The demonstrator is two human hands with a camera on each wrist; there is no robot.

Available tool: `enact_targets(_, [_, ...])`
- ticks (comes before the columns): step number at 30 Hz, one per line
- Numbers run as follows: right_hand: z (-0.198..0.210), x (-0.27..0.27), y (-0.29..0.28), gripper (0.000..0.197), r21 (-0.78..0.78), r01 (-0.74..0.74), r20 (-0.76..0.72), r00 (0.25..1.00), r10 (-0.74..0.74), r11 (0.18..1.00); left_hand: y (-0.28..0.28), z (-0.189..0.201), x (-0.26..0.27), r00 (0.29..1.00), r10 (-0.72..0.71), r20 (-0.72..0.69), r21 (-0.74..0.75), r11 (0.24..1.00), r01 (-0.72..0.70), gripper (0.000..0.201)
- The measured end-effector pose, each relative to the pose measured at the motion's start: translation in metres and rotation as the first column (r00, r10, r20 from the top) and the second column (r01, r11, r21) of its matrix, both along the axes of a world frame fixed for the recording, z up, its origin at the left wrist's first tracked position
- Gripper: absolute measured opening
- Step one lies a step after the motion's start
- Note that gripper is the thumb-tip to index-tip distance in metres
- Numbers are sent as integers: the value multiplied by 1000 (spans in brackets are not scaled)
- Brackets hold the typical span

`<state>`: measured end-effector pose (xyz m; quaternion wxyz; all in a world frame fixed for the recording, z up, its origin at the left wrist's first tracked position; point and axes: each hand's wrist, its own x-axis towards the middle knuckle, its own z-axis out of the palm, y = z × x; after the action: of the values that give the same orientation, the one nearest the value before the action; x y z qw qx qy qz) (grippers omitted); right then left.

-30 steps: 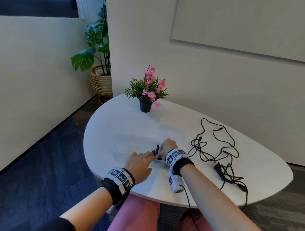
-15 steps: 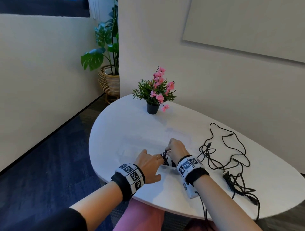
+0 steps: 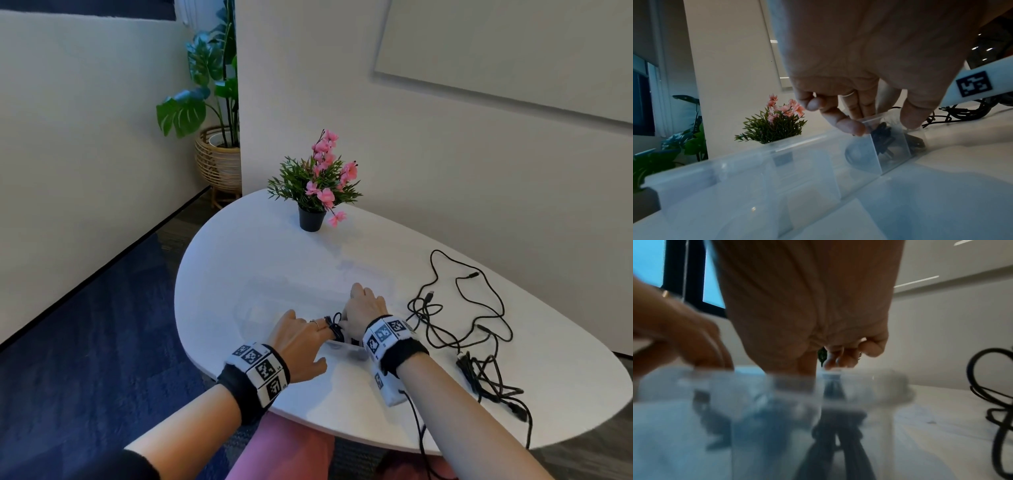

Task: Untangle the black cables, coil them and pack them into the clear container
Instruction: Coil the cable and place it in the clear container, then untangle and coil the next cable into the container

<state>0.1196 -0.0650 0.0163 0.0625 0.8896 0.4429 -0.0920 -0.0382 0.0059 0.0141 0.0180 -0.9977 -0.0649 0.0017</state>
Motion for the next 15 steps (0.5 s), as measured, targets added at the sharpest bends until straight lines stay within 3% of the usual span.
enact_targets(4, [38, 7, -29, 24, 314, 135, -390, 921, -2, 940, -3, -4, -2, 999, 32, 27, -30, 999, -31, 44])
enact_targets(6, [51, 16, -60, 31, 338, 214, -358, 930, -85, 917, -6, -5, -3, 997, 60, 40, -52, 997, -58, 44])
enact_targets(8, [53, 31, -98, 43, 228, 331, -189, 938, -292, 916, -9, -6, -3, 994, 94, 56, -79, 993, -90, 45])
enact_targets(11, [42, 46, -158, 69, -125, 592, -19, 801, -598, 796, -15, -4, -2, 987, 151, 60, -110, 984, -144, 48])
enact_targets(13, [25, 48, -184, 81, -285, 610, -27, 766, -643, 739, -18, -2, 0, 979, 192, 69, -127, 975, -182, 51])
enact_targets(15, [5, 51, -194, 72, -291, 587, -48, 780, -624, 755, -22, 1, 2, 971, 220, 97, -135, 969, -206, 53])
